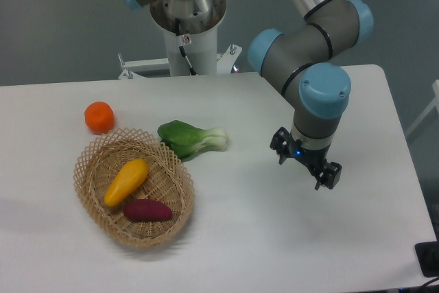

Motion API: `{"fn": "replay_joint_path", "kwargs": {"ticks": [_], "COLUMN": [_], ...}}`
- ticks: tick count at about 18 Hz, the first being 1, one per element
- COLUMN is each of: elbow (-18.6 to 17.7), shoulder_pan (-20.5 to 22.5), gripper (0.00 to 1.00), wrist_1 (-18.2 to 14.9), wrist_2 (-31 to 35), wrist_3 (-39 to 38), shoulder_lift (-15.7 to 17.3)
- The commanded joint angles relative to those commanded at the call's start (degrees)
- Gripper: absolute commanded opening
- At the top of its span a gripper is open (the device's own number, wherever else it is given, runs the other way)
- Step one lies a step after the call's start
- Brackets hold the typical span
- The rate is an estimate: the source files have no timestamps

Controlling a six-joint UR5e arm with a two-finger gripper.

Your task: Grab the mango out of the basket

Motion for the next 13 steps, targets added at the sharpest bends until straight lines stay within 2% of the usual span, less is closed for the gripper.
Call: {"fn": "replay_joint_path", "kwargs": {"ticks": [13], "elbow": [-0.26], "shoulder_pan": [0.09], "gripper": [1.0], "wrist_1": [-0.7], "wrist_2": [0.0], "wrist_3": [-0.52], "shoulder_lift": [0.26]}}
